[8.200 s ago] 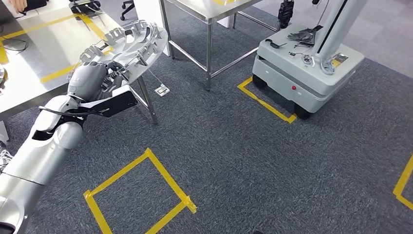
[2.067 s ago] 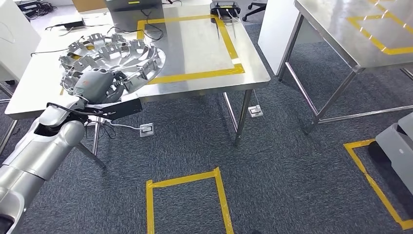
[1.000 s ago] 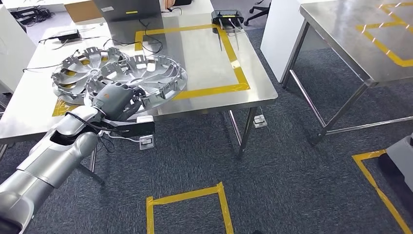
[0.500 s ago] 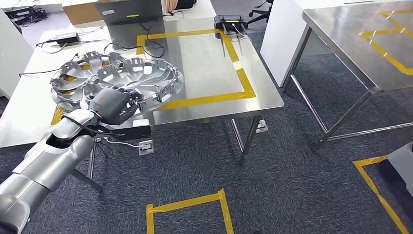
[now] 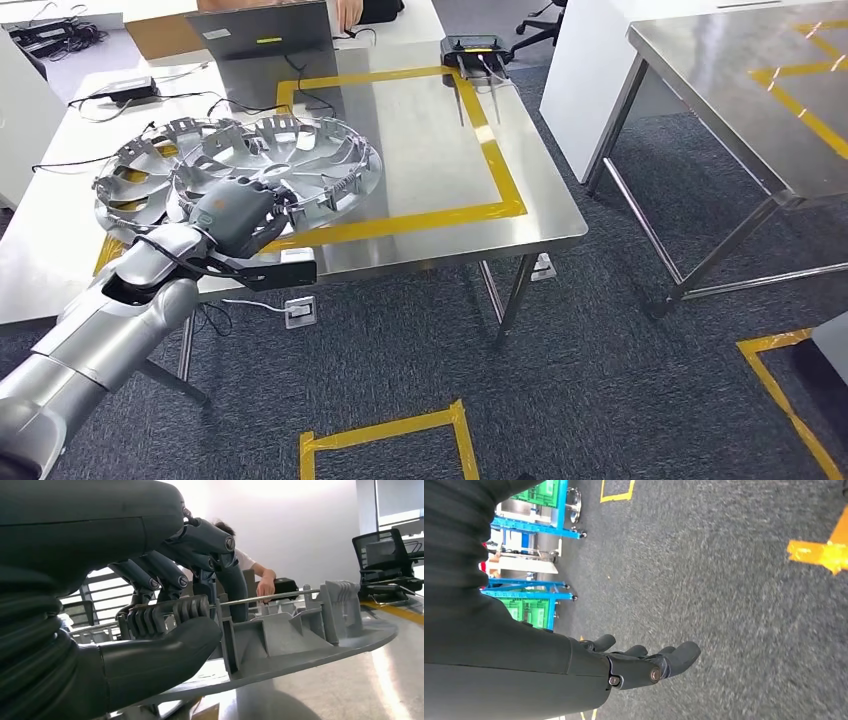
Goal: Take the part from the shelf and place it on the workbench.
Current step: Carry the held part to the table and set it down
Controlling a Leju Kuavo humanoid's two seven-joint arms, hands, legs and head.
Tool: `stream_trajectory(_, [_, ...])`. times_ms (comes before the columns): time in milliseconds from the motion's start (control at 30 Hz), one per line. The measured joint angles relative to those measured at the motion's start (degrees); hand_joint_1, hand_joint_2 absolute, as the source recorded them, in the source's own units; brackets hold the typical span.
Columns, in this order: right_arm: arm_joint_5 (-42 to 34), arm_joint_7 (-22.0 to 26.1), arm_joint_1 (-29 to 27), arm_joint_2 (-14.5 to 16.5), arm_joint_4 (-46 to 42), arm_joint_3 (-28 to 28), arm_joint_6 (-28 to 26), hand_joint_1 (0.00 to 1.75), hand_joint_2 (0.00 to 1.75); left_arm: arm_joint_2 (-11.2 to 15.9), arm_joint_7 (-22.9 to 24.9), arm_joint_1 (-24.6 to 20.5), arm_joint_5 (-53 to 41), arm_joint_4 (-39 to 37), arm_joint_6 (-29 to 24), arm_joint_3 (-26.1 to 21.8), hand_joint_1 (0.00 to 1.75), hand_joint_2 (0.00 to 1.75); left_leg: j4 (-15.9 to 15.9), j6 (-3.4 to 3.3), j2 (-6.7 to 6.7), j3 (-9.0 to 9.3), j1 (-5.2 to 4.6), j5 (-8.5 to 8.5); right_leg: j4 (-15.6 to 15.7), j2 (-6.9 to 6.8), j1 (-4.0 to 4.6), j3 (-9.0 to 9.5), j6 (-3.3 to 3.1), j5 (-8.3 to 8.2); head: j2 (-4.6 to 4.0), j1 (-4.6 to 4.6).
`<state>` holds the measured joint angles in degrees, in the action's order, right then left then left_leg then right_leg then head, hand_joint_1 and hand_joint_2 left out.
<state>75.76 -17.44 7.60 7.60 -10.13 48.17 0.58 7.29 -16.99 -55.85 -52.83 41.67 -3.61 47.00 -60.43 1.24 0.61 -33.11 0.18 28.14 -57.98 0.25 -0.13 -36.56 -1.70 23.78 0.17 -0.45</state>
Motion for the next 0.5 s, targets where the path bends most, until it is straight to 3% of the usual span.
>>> stream_trajectory(33, [0.00, -0.05, 0.03, 0.02, -0.01, 0.00, -0.02, 0.00, 1.75, 0.02, 0.00, -0.05, 0.01, 0.05, -0.03, 0.01, 1.75, 1.75, -2.08, 0.17, -0.10, -1.07, 0.06, 0.75, 0.11, 0.02, -0.10, 0.52, -0.32, 0.15, 0.00, -0.07])
stream_trajectory(100, [-0.03, -0.21, 0.10, 0.03, -0.01, 0.00, 0.06, 0.00, 1.75, -0.01, -0.04, -0.09, 0.02, 0.08, 0.00, 0.18, 1.75, 1.75, -8.88, 0.43, -0.24, -5.11, 0.17, 3.12, 0.14, 0.04, -0.16, 1.15, -0.74, 0.73, -0.01, -0.20])
stream_trajectory(167, [-0.13, -0.35, 0.11, 0.03, 0.00, 0.00, 0.16, 0.00, 1.75, -0.10, -0.09, -0.02, 0.01, 0.04, 0.15, 0.58, 1.75, 1.75, -13.75, 0.63, -0.26, -8.80, 0.24, 4.31, -0.04, 0.15, -0.14, 1.73, -0.79, 1.45, -0.01, -0.19])
stream_trajectory(200, [-0.17, -0.37, 0.04, 0.04, 0.01, 0.00, 0.19, 0.00, 1.75, -0.15, -0.08, -0.02, -0.01, 0.03, 0.27, 0.79, 1.75, 1.75, -13.53, 0.65, -0.26, -9.39, 0.24, 3.39, -0.17, 0.24, -0.14, 2.11, -0.75, 1.87, 0.00, -0.19])
stream_trajectory(233, [-0.19, -0.32, -0.04, 0.07, 0.01, 0.00, 0.19, 0.00, 1.75, -0.18, -0.04, -0.08, -0.02, 0.02, 0.38, 0.98, 1.75, 1.75, -11.01, 0.55, -0.27, -8.82, 0.24, 1.18, -0.32, 0.33, -0.15, 2.59, -0.64, 2.34, 0.00, -0.19])
stream_trajectory(267, [-0.20, -0.27, -0.12, 0.11, 0.01, 0.00, 0.19, 0.00, 1.75, -0.21, 0.01, -0.15, -0.03, 0.01, 0.48, 1.11, 1.75, 1.75, -7.25, 0.41, -0.28, -7.59, 0.23, -1.58, -0.47, 0.40, -0.15, 3.06, -0.50, 2.83, 0.00, -0.19])
stream_trajectory(333, [-0.20, -0.19, -0.11, 0.20, 0.01, 0.00, 0.16, 0.00, 1.75, -0.25, 0.03, -0.41, -0.06, -0.07, 0.59, 1.39, 1.75, 1.75, -0.74, 0.00, -0.32, -5.25, -0.01, -4.36, -0.69, 0.48, -0.07, 3.67, -0.02, 3.64, 0.00, -0.19])
stream_trajectory(400, [-0.22, -0.19, -0.03, 0.22, 0.00, 0.00, 0.13, 0.00, 1.75, -0.40, 0.03, -0.66, -0.13, -0.14, 0.63, 1.69, 1.75, 1.75, 1.25, -0.58, -0.30, -4.46, -0.23, -4.13, -0.83, 0.48, 0.04, 3.78, 0.61, 4.02, 0.00, -0.16])
stream_trajectory(500, [-0.27, -0.21, -0.05, 0.22, 0.00, 0.00, 0.01, 0.00, 1.75, -0.57, 0.20, -0.96, -0.30, -0.20, 0.62, 2.05, 1.75, 1.75, 1.72, -1.50, -0.26, -3.58, 0.02, -4.03, -1.91, 0.37, 0.02, 3.67, 1.50, 4.83, 0.00, -0.15])
